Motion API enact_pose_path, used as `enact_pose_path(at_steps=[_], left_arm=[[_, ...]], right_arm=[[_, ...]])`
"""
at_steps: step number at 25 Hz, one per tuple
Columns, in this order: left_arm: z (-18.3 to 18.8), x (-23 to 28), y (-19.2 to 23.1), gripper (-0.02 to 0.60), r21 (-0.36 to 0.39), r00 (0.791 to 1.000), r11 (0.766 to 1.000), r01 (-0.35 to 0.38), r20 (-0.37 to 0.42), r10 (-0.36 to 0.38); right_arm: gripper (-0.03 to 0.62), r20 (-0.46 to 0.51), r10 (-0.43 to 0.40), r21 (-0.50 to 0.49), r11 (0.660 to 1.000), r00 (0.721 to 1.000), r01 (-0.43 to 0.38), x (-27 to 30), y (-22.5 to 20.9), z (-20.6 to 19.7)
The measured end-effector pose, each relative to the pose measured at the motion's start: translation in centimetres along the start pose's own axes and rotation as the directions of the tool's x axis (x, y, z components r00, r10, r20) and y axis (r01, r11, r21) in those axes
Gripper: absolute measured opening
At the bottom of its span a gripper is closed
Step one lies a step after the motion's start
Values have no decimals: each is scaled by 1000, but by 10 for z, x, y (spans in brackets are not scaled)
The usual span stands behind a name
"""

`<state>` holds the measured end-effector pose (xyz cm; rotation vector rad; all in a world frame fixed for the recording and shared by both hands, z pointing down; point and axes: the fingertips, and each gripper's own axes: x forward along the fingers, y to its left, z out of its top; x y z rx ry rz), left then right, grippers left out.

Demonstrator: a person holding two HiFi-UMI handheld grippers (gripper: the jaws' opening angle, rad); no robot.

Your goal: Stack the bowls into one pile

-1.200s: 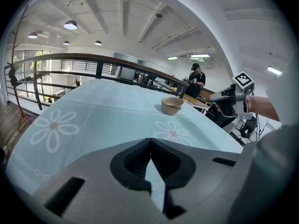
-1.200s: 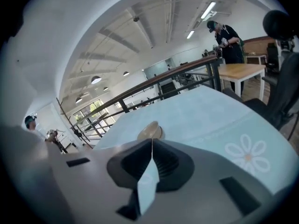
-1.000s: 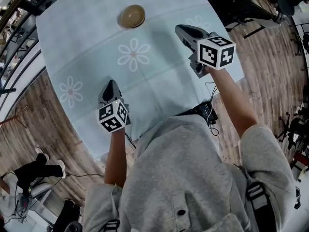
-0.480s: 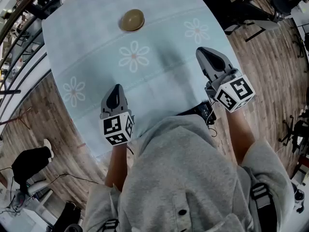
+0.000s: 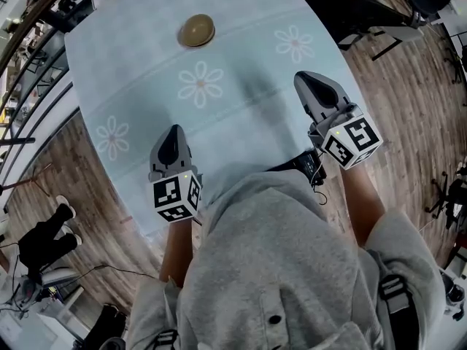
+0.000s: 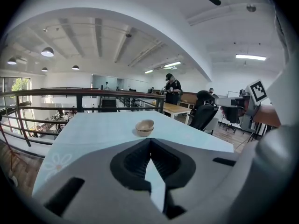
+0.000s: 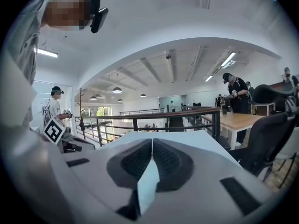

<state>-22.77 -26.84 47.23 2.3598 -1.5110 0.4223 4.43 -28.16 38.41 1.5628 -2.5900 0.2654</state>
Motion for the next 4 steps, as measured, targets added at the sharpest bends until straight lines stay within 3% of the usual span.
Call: enact_pose_path(at_steps=[4], left_arm=[[-1, 2, -1, 18, 6, 1000, 1000, -6, 1, 6]], right_arm=[[31, -7, 19, -5, 1000, 1000, -19, 0, 2, -6]])
